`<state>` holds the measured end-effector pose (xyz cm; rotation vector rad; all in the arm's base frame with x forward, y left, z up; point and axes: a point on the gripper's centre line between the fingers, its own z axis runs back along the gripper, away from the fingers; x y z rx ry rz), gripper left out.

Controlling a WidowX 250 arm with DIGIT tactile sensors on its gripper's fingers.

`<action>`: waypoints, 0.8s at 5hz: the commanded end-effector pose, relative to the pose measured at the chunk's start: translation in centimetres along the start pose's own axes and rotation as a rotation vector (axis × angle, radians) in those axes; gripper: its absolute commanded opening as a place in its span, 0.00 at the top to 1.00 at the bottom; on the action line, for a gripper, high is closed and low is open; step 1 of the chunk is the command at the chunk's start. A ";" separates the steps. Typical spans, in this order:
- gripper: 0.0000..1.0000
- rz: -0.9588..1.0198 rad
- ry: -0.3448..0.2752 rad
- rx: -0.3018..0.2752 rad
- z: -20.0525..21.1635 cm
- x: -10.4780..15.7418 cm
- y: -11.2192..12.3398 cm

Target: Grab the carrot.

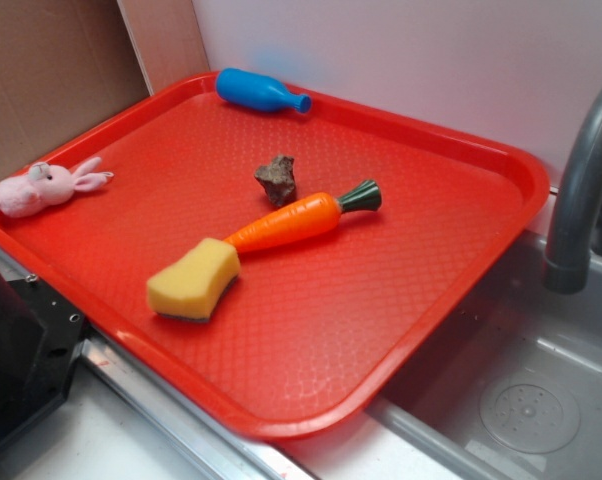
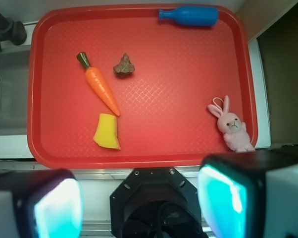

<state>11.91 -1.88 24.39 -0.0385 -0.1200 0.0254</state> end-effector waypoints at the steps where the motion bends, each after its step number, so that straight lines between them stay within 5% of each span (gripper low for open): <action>1: 0.00 0.000 0.000 0.000 0.0 0.0 0.0; 2: 0.00 -0.095 0.071 -0.083 -5.2 0.8 -1.1; 4: 0.00 -0.160 -0.009 -0.098 -11.2 3.4 -3.1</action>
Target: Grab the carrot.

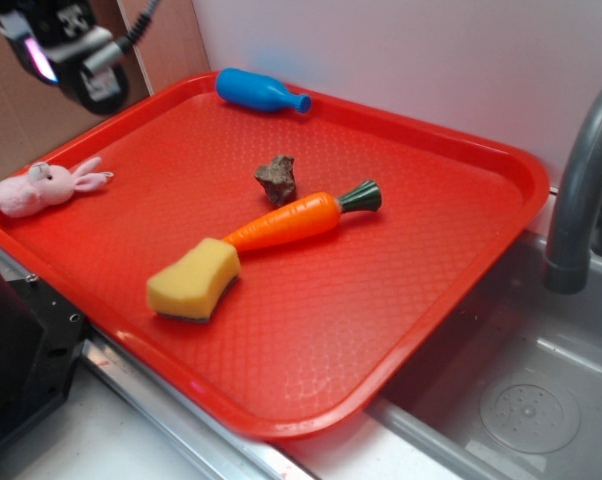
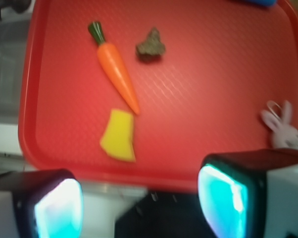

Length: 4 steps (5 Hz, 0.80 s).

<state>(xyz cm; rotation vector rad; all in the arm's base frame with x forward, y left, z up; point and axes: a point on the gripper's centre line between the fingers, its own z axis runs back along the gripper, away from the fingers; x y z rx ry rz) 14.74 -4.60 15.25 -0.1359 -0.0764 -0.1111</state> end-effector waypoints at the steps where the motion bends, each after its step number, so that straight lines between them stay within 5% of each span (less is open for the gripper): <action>1: 0.00 -0.044 -0.004 0.067 -5.3 3.8 0.2; 4: 0.00 -0.162 0.091 0.120 -12.1 7.0 -0.4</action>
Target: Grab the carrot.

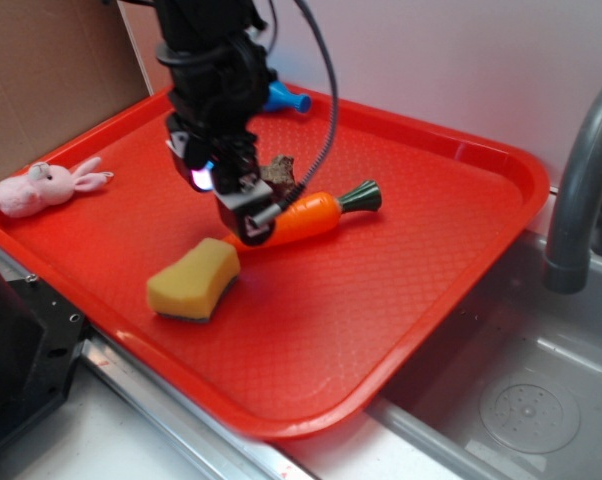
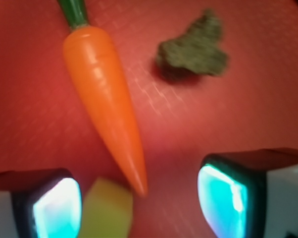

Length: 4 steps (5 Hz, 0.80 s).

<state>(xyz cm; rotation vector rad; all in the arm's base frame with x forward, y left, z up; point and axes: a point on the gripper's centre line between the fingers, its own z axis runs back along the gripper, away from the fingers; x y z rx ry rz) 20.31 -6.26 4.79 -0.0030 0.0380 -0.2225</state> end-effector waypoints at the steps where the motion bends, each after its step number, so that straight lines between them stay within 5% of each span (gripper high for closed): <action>1: 0.00 -0.100 -0.038 -0.006 -1.8 4.2 -1.2; 2: 1.00 -0.119 -0.022 0.014 -2.3 5.3 -1.8; 4: 1.00 -0.111 -0.002 0.008 -0.6 4.1 -1.7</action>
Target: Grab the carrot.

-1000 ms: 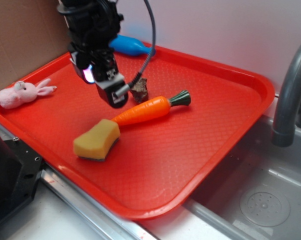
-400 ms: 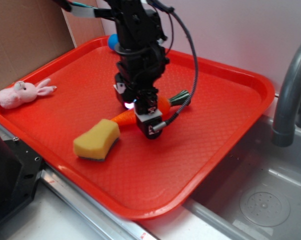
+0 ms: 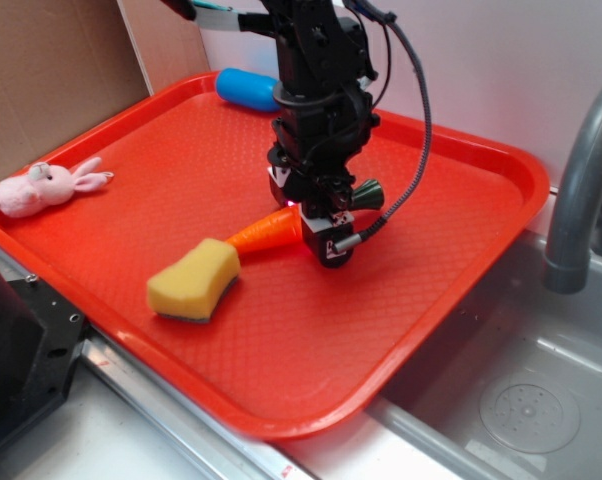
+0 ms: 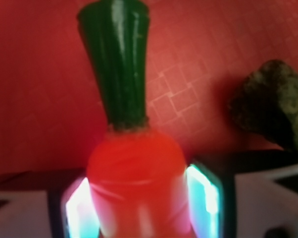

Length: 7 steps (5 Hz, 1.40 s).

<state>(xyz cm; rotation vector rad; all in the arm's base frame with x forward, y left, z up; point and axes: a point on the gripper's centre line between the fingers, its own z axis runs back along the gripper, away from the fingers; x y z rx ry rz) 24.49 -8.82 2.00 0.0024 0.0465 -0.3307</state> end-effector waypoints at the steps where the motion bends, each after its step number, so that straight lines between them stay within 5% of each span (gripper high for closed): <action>1: 1.00 0.008 -0.018 0.002 6.8 -2.1 -0.1; 3: 1.00 0.209 -0.068 0.044 15.8 -7.3 2.5; 5: 1.00 0.558 -0.048 0.087 18.5 -9.7 8.1; 6: 1.00 0.620 -0.091 0.100 19.5 -10.7 9.8; 7: 1.00 0.610 -0.068 0.092 19.0 -10.5 9.7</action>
